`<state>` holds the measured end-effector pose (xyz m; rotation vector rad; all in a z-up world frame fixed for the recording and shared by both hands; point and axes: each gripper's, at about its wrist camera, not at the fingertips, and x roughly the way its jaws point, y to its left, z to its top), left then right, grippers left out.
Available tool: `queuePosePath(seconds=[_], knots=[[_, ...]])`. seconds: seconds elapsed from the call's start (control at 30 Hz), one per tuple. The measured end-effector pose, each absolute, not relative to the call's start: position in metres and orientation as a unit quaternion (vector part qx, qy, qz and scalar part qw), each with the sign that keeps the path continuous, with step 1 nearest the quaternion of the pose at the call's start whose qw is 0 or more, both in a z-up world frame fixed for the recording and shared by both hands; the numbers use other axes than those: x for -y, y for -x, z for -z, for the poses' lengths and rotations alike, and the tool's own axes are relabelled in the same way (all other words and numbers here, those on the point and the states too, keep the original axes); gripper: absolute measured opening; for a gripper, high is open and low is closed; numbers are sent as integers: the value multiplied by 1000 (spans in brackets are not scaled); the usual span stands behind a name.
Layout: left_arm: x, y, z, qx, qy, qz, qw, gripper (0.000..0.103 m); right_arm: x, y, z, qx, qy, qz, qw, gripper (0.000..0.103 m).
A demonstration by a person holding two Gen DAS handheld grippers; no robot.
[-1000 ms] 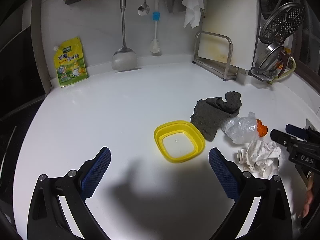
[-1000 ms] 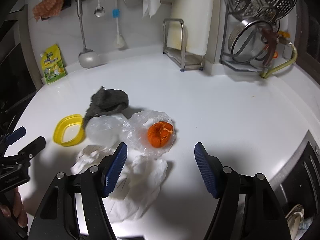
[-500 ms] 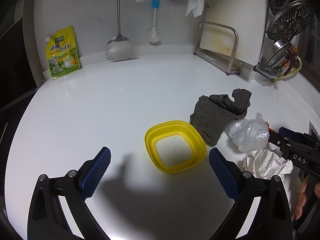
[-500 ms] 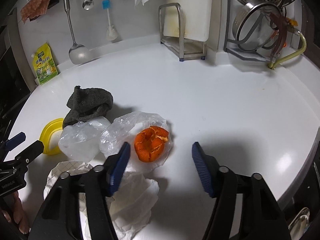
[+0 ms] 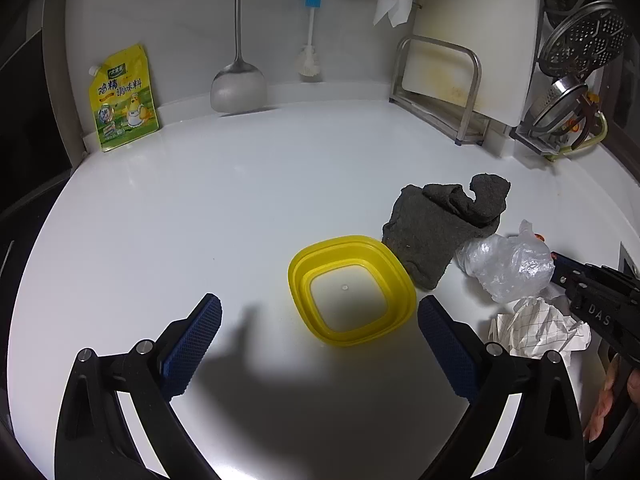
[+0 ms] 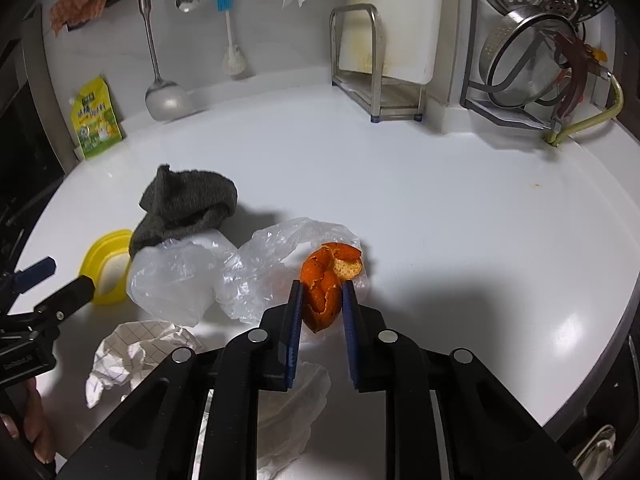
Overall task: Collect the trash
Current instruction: 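Close the right tool on the orange peel, then grasp the yellow square lid rim with the left tool while the right holds the peel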
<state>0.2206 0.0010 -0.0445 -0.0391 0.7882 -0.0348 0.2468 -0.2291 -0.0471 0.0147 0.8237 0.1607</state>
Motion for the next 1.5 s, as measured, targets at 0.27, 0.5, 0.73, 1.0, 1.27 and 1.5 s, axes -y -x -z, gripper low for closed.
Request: queuePosePath(seconds=[0.27,0.5,0.73,1.0,1.27,1.5], knots=[[0,-221,44,-384,24,20,923,97,244,-238,36,-376,-39,-78,922,17],[9,-233,52,-415,19,18,909,97,249,-237,37,-377,-52,-86,921,17],[10,-250,61,-447,28,8,894,97,247,-236,36,-374,-47,-92,922,17],[14,-261,62,-456,20,-1,890,96,248,-235,34,-368,-53,-99,923,17],[16,-261,60,-446,12,10,895,74,246,-234,33,-367,-53,-101,923,17],[12,-246,43,-399,3,-5,917,72,246,-231,32,-361,-51,-100,926,17]])
